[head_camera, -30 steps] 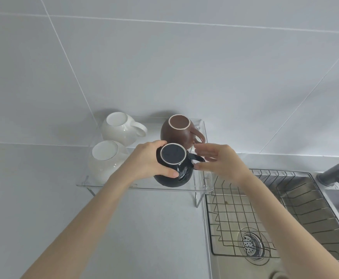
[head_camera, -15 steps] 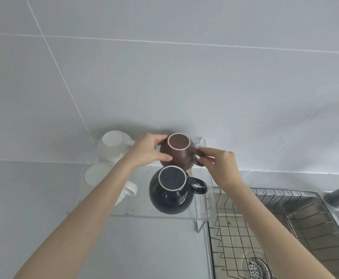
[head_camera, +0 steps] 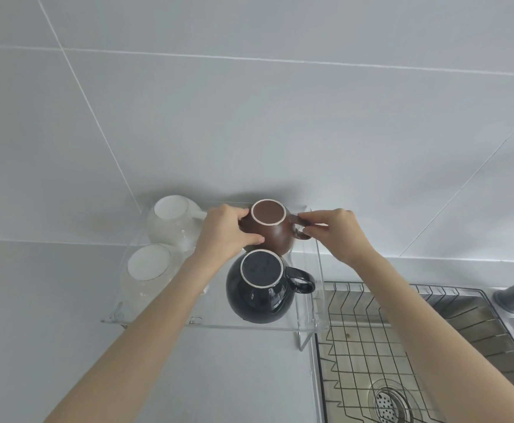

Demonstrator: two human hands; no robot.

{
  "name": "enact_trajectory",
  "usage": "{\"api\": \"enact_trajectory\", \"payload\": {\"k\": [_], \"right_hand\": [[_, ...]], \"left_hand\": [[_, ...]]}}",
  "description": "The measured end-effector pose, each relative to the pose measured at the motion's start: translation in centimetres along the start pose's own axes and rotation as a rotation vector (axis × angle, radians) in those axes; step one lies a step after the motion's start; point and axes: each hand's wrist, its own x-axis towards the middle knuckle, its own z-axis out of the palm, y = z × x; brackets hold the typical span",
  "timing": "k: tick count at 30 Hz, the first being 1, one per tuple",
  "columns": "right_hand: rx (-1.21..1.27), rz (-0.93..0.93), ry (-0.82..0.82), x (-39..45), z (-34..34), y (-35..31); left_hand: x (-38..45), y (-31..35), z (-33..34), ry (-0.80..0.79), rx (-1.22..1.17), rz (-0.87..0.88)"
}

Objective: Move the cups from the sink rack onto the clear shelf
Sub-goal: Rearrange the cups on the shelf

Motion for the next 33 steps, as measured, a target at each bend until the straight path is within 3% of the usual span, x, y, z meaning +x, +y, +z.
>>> {"api": "enact_trajectory", "payload": {"k": [4,9,13,17,26,33], "right_hand": [[-0.096,0.016,-0.026,0.1,0.0,-0.9],[0.052,-0.193,0.191,-3.5,2.4,-6.7],[-0.080,-0.344,-0.091,-6.0,7.3,-10.4],[-0.470,-0.333,-0.285,-5.2,10.2,-11.8],[-0.492,-0.351,-0.302,-3.5,10.8,-11.6],[-0.416,-0.318,-0.281,-3.3,11.1,-11.1]], "left_hand": [[-0.5,0.5,-1.7,-0.061,-0.058,0.040],[-3.5,-2.2,-9.7,-0.149,-0.186,-0.026],[-7.3,-6.3,-13.1,-0.259,-0.175,-0.155],[-9.4,-9.6,-12.6,-0.279,-0.256,-0.158],[-10.6,-10.9,-10.7,-0.077,-0.398,-0.144],[-10.9,-10.7,-10.9,-0.090,-0.416,-0.167]]}}
